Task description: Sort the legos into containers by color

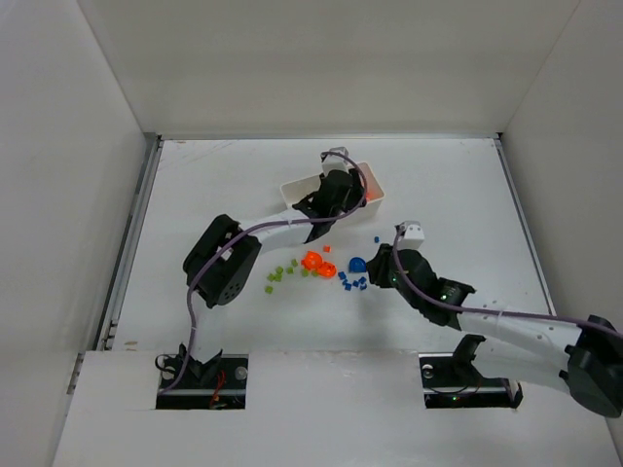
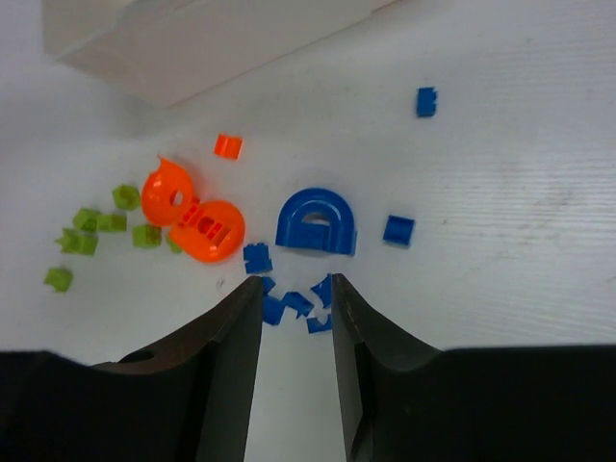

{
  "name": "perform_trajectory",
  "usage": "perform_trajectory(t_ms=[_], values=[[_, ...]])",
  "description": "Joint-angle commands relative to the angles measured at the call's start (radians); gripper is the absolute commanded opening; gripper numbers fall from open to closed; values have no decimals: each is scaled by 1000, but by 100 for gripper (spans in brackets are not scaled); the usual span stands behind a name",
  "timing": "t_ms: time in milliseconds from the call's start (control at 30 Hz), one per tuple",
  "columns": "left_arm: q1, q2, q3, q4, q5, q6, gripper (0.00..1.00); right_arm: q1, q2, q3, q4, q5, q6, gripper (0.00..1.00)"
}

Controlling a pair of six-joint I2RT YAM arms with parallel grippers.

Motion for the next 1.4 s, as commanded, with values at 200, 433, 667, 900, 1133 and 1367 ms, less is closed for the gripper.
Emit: perform_trajectory(t_ms=[200,433,667,900,1133,1367], values=[[-10,-470,-468,153,-19,-23,39,161,319,156,147,-63,-87,33],[-23,-761,-824,112,-100,-94,37,139,478,220,213,-115,-42,59],[-43,-861,-940,37,-125,-140,37,112,610,312,214,-91,-49,58],[-64,-851,-958,29,-124,-161,37,76,655,320,216,-84,-19,45],[-81,-829,-949,29,-134,-157,37,55,669,323,228,-84,-15,38],[-95,-770,-931,37,-151,-141,37,49,676,322,242,-92,-16,31]])
